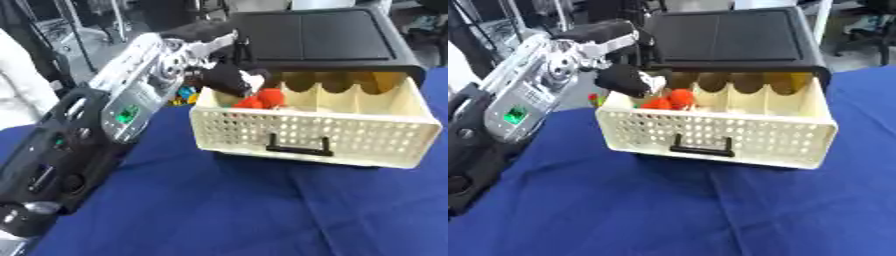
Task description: Pick up objects from table and place into drawer.
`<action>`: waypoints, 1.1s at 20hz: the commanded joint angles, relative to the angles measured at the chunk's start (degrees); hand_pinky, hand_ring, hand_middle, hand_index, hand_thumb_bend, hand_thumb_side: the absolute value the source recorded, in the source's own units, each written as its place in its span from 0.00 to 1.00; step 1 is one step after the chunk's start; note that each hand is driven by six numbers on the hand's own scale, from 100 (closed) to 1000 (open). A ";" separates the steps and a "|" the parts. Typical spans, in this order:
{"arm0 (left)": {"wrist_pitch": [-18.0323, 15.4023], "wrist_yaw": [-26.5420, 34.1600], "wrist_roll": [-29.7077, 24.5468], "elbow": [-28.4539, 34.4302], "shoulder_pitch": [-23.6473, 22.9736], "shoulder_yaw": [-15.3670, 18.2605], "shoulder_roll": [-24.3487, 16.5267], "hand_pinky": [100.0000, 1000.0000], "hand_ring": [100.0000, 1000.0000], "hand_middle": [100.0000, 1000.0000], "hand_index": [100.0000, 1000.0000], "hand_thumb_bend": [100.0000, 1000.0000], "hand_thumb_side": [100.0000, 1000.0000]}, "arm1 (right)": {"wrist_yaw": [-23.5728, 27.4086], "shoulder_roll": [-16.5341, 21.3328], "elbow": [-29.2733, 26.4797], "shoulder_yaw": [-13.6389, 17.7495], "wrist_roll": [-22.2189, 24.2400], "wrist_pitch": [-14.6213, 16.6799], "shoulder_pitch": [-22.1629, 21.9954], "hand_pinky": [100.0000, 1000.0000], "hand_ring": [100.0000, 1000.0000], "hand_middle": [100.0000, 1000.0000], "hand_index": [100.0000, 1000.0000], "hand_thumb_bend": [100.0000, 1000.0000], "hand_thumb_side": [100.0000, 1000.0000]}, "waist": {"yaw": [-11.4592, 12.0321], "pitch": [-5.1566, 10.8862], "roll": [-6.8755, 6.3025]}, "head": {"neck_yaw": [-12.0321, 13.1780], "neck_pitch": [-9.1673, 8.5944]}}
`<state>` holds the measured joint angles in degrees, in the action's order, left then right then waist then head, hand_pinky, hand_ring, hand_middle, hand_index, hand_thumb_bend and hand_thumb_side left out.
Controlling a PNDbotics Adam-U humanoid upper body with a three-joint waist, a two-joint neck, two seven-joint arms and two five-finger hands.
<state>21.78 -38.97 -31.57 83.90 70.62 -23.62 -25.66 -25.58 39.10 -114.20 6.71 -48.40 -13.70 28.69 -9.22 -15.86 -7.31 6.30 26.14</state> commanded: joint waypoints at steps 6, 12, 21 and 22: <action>3.80 6.77 14.60 4.33 0.86 3.93 -1.09 0.27 0.48 0.50 0.71 0.00 0.58 | 0.00 1.69 -0.39 0.19 -0.50 -0.32 0.91 0.21 0.35 0.31 0.59 0.00 0.85 | 0.30 1.73 1.13 | -0.33 0.80; 4.83 12.80 23.18 7.43 0.17 5.75 -1.66 0.26 0.46 0.46 0.68 0.00 0.67 | 0.13 2.12 -0.39 0.15 -0.54 0.03 0.99 0.23 0.37 0.33 0.60 0.00 0.85 | 0.64 2.08 1.76 | -0.62 1.24; 3.56 29.06 42.72 23.51 -5.93 12.80 -4.87 0.25 0.43 0.43 0.64 0.00 0.73 | 0.05 4.63 -0.39 -0.15 -0.57 1.17 1.22 0.26 0.40 0.37 0.61 0.00 0.85 | 2.19 2.69 3.35 | -1.94 2.52; 3.19 30.72 44.71 25.66 -6.89 13.44 -5.62 0.27 0.44 0.45 0.66 0.00 0.76 | 0.03 4.86 -0.39 -0.15 -0.57 1.28 1.17 0.26 0.41 0.37 0.61 0.00 0.85 | 2.41 2.78 3.50 | -2.10 2.69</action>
<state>25.33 -10.41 10.66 106.72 62.97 -11.76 -29.08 -25.58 41.72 -114.20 6.33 -48.70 -12.36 29.19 -6.70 -14.30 -4.12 4.44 28.31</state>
